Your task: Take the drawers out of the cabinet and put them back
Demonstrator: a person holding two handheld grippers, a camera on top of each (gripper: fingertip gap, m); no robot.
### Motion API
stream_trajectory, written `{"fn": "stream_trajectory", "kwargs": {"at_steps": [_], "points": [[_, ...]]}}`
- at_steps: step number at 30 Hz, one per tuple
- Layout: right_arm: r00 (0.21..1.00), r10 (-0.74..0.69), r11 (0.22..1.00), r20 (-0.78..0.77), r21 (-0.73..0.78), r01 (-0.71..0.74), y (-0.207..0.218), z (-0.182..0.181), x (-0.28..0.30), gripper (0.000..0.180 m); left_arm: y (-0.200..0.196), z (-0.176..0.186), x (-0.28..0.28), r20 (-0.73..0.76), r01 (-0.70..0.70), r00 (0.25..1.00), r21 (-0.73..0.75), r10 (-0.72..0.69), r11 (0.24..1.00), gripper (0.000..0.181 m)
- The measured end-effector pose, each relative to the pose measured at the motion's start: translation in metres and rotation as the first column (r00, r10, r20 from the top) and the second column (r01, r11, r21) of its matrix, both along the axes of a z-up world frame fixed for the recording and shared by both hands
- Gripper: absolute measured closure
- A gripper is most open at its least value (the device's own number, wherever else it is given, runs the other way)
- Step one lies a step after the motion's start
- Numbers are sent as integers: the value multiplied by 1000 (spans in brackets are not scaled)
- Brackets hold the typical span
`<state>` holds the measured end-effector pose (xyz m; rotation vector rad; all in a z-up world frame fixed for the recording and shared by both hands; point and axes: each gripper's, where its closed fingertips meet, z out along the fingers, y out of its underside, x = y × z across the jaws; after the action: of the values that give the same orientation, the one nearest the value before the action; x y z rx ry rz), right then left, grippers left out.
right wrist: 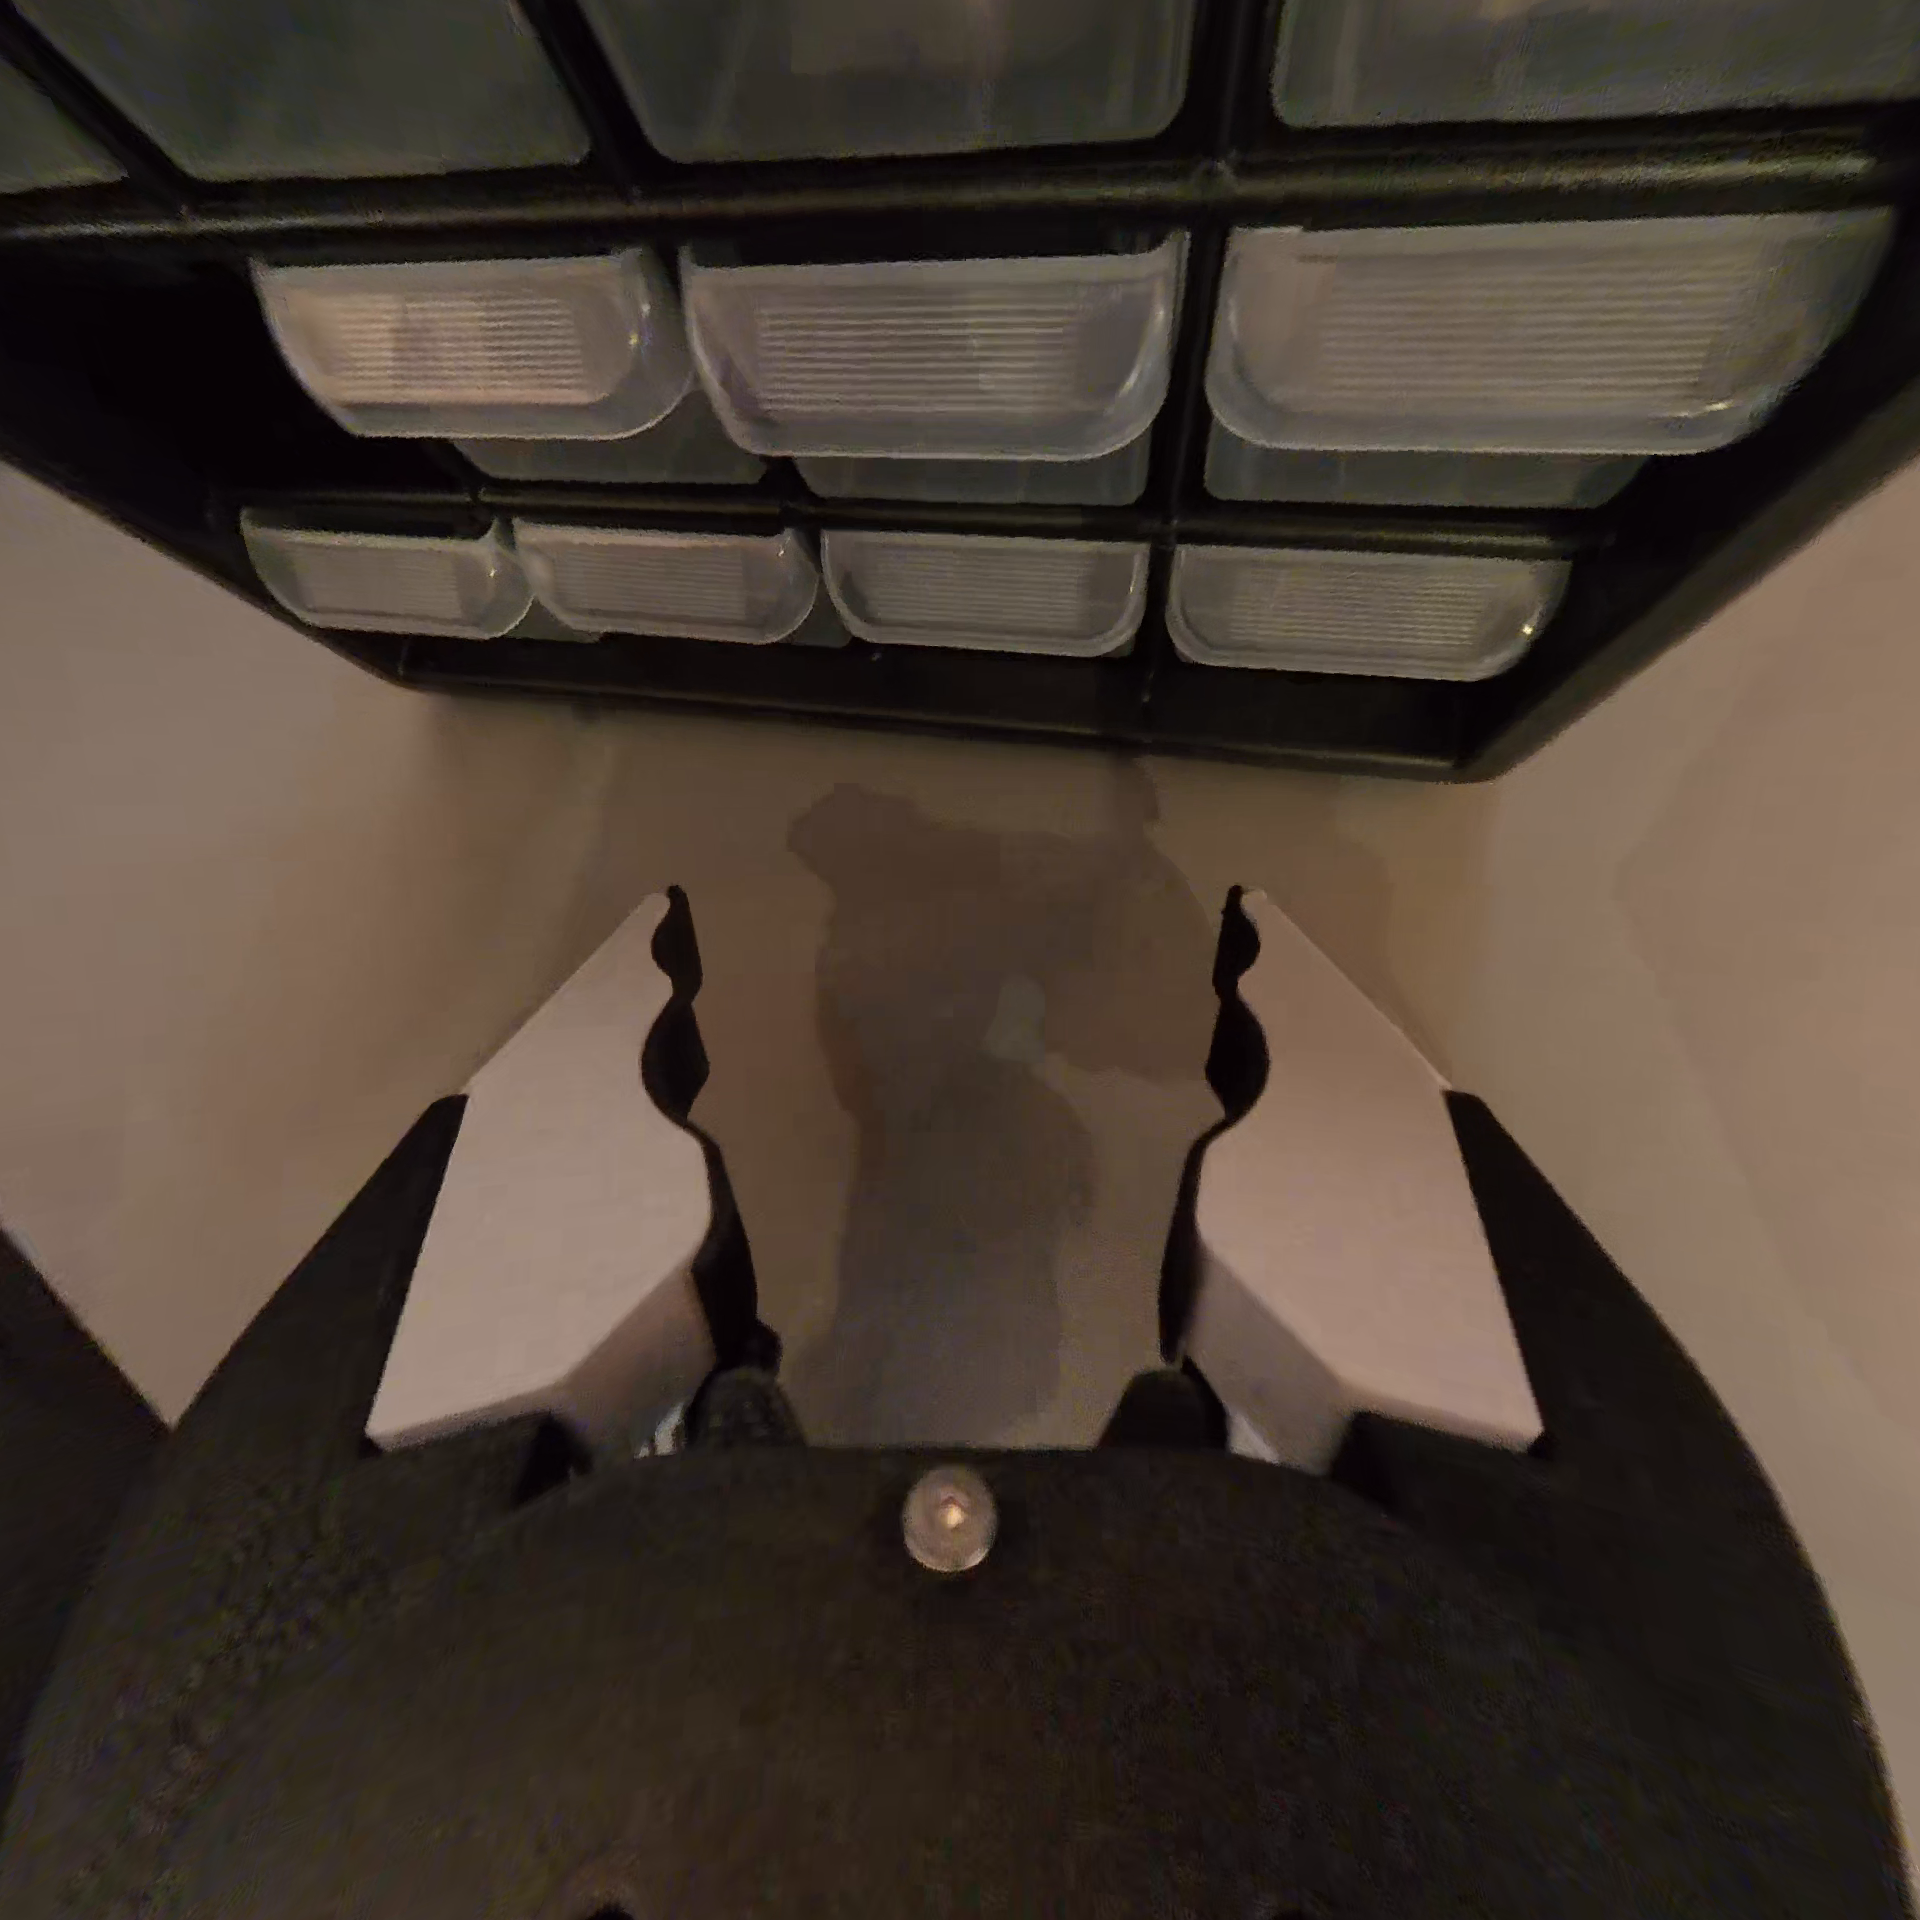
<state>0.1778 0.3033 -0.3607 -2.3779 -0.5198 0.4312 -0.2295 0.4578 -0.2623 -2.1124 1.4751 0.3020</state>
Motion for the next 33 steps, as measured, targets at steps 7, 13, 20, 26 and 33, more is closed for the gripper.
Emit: {"fn": "stream_trajectory", "kwargs": {"at_steps": [7,13,20,26,33], "points": [[998,68,994,7,90,-68,-32,38,10,85,-142,31,104,61,300,952,-17,-299,954,181],[945,320,938,-71,164,-305,-78,65,-28,92,-234,-43,206,114,521,854,-180,-508,834,181],[887,461,876,-6,160,-455,-106,46,-62,81,-266,-105,264,120,595,800,-285,-588,752,181],[807,588,800,58,108,-591,-116,9,-99,78,-274,-118,281,162,629,776,-270,-609,729,172],[764,630,764,137,65,-642,-104,-16,-113,91,-280,-87,270,259,676,736,-228,-625,701,158]]}}
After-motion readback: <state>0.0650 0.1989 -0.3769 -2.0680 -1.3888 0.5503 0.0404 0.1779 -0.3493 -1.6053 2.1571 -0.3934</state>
